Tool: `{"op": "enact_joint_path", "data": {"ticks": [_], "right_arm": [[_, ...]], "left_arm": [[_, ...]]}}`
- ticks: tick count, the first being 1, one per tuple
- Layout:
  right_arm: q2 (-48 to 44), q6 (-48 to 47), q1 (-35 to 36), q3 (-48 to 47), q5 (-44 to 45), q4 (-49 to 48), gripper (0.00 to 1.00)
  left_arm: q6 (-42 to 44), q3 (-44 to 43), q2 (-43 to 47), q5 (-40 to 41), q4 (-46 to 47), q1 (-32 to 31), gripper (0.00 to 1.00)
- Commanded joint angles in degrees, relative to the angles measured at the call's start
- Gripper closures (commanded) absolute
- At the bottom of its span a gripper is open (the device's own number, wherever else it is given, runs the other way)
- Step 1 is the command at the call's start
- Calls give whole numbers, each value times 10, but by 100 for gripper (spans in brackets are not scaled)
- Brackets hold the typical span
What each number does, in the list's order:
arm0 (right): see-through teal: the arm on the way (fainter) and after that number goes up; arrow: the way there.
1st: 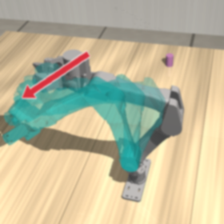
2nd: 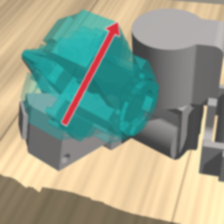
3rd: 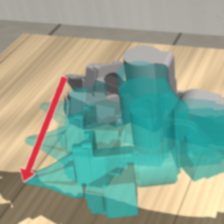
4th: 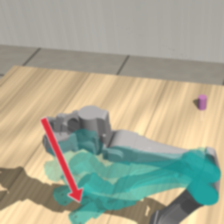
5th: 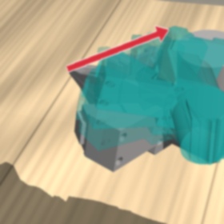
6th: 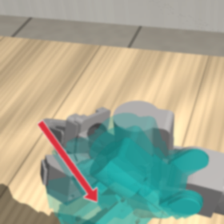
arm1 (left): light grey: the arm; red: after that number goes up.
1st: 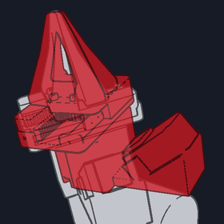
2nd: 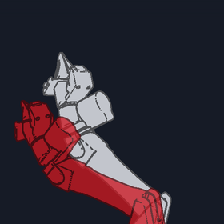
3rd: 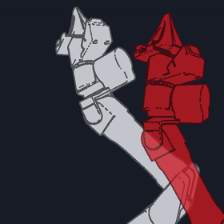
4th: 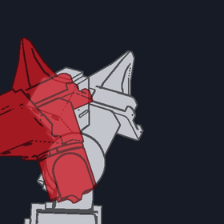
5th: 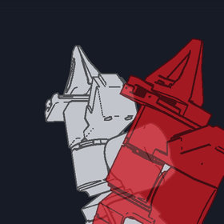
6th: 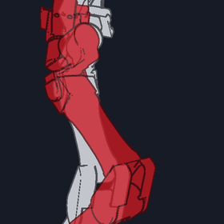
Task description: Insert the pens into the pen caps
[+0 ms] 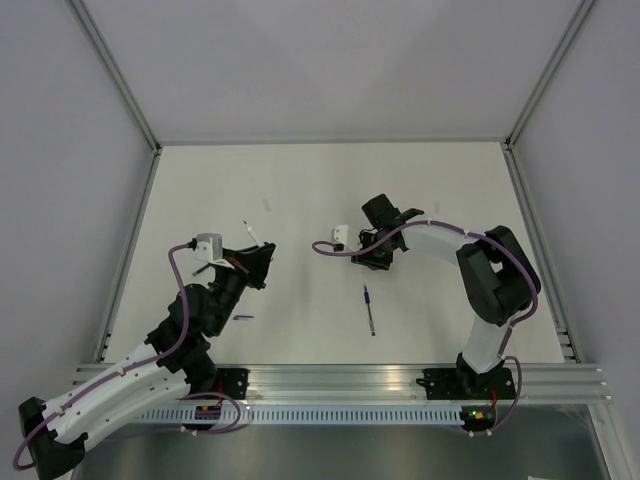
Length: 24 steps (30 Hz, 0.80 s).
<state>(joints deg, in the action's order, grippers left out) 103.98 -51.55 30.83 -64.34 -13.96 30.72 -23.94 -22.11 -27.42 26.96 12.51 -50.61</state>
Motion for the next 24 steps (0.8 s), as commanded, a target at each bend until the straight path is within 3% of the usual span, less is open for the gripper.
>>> {"op": "enact_joint_path", "data": {"ticks": [1,4,15,20,24], "right_arm": [[0,-2,-12,-4,-16,16,60],[-13,-11,-20,4,-28,26,55],[6,1,-21,7,-25,22,56],[24,5,-21,2,-20,30,59],[34,12,-21,-5,-17,36,70]], "left_arm": [[-9,1,3,13,9,-1,98],[-8,0,3,13,9,-1,98],[-12,0,3,10,8,-1,98],[-12,0,3,9,7,-1,98],[-12,0,8,8,6,-1,98]]}}
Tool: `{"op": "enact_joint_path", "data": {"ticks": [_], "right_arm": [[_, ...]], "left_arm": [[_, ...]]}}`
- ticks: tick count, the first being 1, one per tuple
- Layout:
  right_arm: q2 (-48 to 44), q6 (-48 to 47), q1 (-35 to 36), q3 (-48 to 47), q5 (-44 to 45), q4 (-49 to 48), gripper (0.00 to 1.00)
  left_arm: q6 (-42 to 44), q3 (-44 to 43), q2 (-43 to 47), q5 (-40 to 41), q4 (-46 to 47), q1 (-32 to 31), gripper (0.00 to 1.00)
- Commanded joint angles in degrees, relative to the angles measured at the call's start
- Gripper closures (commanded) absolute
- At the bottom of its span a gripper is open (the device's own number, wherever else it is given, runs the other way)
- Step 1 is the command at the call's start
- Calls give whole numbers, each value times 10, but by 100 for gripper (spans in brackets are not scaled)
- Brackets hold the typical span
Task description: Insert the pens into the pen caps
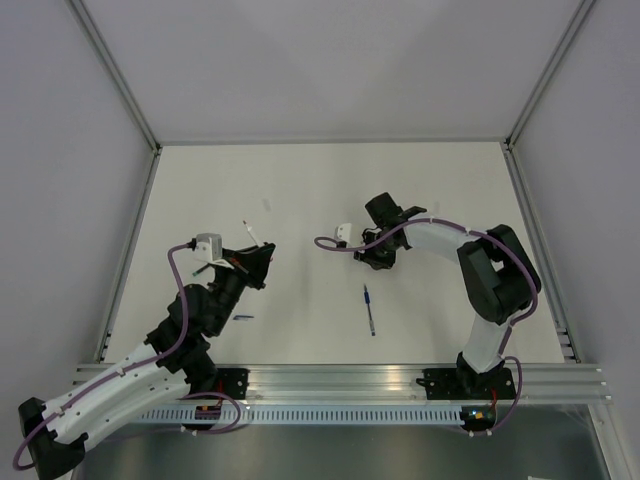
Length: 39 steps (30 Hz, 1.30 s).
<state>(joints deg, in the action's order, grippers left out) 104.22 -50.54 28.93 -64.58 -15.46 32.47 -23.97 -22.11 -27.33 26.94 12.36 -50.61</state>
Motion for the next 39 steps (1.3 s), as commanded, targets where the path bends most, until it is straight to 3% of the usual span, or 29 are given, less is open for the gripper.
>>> {"op": "enact_joint_path", "data": {"ticks": [1,7,15,19,21,26,34,39], "right_arm": [[34,3,-1,-5,-2,19,75],[19,3,-2,-6,-10,16,99],[-91,69,-6,-56,-30,-11,100],[-132,216,-6,-129,8,-50,100],[-158,335,-5,-164,63,-80,100],[-257,468,-5,-131,63,-151,100],[-432,712,23,-44,74,-230,100],[-490,780,72,4,101,-259,100]], "left_arm": [[-13,0,8,9,7,-1,98],[-13,1,0,2,13,0,98],[26,-47,-117,-160,40,0,98],[41,-51,-140,-263,79,0,98],[42,-48,-142,-334,109,-1,98],[11,-50,-156,-482,166,-1,98],[10,-81,-204,-472,130,-1,98],[1,-94,-232,-433,112,-1,98]]}}
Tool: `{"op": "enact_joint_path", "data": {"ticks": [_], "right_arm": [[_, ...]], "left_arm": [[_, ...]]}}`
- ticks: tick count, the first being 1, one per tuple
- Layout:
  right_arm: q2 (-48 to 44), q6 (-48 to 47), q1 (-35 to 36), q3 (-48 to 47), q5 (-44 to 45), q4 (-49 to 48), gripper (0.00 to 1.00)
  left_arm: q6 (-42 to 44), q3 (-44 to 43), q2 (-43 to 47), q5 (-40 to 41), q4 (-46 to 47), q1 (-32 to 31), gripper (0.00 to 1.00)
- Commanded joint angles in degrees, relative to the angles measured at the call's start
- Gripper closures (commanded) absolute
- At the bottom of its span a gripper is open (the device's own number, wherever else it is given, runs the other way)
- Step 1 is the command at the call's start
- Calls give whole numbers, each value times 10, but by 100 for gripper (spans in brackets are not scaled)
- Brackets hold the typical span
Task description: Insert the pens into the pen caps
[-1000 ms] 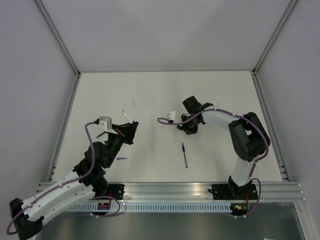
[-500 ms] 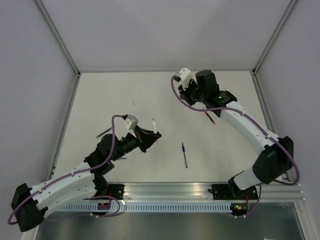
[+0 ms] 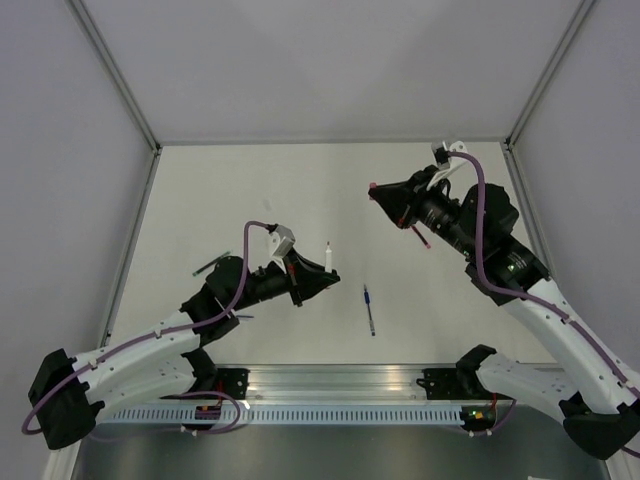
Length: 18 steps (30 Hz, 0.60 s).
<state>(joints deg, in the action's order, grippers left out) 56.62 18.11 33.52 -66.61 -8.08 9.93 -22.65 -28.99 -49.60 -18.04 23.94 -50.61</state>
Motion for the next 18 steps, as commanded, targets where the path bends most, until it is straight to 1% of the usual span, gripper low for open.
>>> {"op": "enact_joint_path", "data": {"ticks": [1,3,5,6,9,13,14,16,18], "right_arm": [[-21,103,33,30,38,-37,100],[-36,124,46,50,53,-55,100],[-42,120,66,62,70,-72,100],[-42,118,80,74,93,-76,100],[-39,114,97,105,97,-123,100],[-19,74,109,126,20,-189,100],[-13,70,109,128,10,-202,100],[-14,54,110,128,-14,-216,100],[-28,43,112,146,-46,-251,100]], "left_arm": [[-14,-26,-11,23,-6,-1,98],[-19,-28,-15,35,-9,-1,98],[-21,-30,-16,43,-11,-1,98],[-22,-29,-17,44,-11,-1,98],[-24,-31,-22,41,-13,-1,98],[-12,-32,-25,-15,3,-1,98],[-12,-32,-28,-43,7,-1,98],[-16,-33,-30,-66,13,-2,98],[-23,-34,-36,-112,31,-1,98]]}}
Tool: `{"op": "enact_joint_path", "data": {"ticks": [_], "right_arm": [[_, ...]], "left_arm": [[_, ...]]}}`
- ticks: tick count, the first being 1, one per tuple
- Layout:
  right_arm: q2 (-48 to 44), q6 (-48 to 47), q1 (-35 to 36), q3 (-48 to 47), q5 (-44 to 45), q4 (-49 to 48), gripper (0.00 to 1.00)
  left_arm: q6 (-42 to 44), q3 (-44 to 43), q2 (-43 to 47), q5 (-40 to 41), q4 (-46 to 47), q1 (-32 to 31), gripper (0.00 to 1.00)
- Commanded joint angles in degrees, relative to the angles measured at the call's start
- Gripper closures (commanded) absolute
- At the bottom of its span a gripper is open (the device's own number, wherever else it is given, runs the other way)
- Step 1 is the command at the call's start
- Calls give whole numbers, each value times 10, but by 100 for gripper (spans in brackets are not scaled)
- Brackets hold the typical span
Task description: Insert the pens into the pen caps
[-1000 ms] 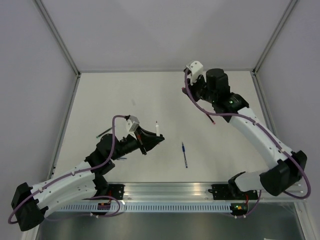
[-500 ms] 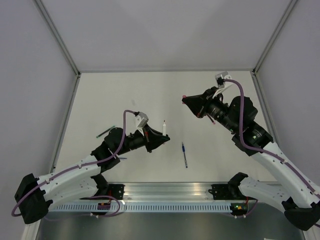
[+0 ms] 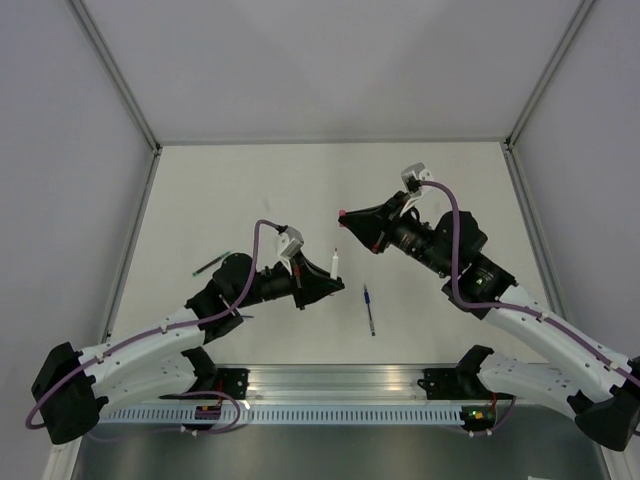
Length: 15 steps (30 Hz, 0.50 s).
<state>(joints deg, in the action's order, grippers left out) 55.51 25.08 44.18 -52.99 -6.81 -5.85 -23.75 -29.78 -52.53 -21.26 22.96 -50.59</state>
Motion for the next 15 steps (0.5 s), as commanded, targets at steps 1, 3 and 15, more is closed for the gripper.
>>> {"op": "enact_joint_path", "data": {"ticks": [1,3,15], "right_arm": [[-23,-29,6,17,-69,-107,100],[-35,-36,6,32,-101,-131,100],[-72,-1,6,99,-213,-207,100]], "left_arm": [[-16,-26,-8,-96,51,-2,98],[-36,-22,-16,-144,87,-1,98],[-77,-5,-4,-204,151,-2,98]]}}
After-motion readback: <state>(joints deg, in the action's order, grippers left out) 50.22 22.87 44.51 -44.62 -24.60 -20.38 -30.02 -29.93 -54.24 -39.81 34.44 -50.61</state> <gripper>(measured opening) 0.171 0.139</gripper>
